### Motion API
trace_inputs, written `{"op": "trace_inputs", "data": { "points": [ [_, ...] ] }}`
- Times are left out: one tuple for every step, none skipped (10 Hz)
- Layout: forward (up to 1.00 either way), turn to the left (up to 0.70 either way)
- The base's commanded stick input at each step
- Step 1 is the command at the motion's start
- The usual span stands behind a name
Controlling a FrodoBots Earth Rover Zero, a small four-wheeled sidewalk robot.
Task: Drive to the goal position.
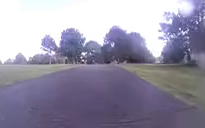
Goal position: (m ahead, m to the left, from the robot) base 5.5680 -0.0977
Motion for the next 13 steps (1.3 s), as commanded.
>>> {"op": "trace_inputs", "data": {
  "points": [
    [1.00, -0.40],
    [1.00, -0.40],
    [1.00, -0.40],
    [1.00, -0.40],
    [1.00, -0.38],
    [1.00, -0.25],
    [1.00, -0.12],
    [1.00, 0.00],
    [1.00, 0.00],
    [1.00, 0.00],
    [1.00, 0.00],
    [1.00, 0.00],
    [1.00, 0.00]
  ]
}}
